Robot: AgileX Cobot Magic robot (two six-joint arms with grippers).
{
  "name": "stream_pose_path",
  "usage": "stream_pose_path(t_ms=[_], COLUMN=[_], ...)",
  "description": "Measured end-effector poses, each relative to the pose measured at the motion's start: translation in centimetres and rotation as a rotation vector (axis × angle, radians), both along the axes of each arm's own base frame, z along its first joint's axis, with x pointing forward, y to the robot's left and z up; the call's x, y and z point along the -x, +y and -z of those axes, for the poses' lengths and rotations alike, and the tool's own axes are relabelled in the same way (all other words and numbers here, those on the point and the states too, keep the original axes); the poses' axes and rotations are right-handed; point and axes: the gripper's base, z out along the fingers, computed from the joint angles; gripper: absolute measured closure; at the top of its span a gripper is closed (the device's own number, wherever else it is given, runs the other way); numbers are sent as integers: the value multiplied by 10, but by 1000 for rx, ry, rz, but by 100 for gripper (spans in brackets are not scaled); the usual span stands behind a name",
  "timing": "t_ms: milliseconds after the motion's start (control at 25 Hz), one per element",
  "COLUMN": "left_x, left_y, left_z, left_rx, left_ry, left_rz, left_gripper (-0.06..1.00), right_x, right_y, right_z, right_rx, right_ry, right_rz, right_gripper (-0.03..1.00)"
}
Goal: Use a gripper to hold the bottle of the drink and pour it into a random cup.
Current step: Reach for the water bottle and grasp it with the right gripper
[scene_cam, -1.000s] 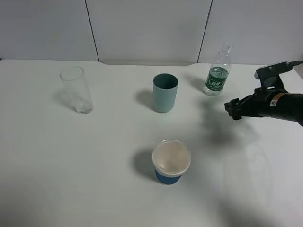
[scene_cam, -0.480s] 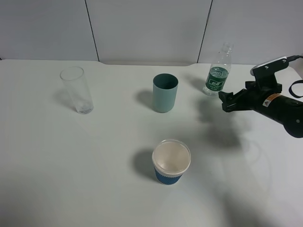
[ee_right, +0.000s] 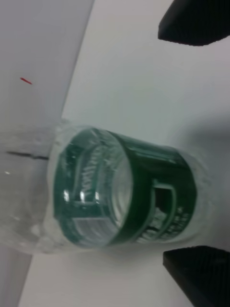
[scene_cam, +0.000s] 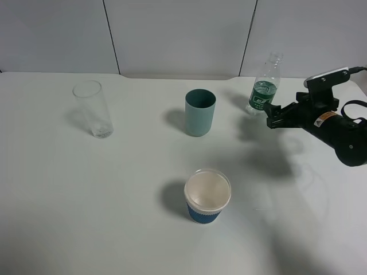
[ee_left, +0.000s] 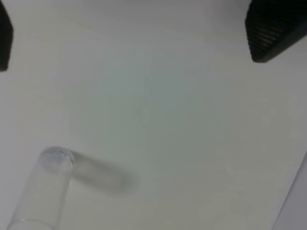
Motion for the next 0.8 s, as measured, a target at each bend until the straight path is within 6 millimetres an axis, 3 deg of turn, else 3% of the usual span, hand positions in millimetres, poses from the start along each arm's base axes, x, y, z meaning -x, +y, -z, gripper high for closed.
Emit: stream_pose_path(t_ms=[560, 800], left_x=[0, 0], left_y=[0, 0], left_z=[0, 0], left_rx=[0, 0], left_ry=[0, 0], left_rz=[0, 0], left_gripper=[-4, -4], right_x=[-32, -40], right_y=[12, 12], right_z=[-6, 15], right_rx=[30, 23], right_ry=[49, 101], right_rz=[-155, -154], right_gripper=[14, 10])
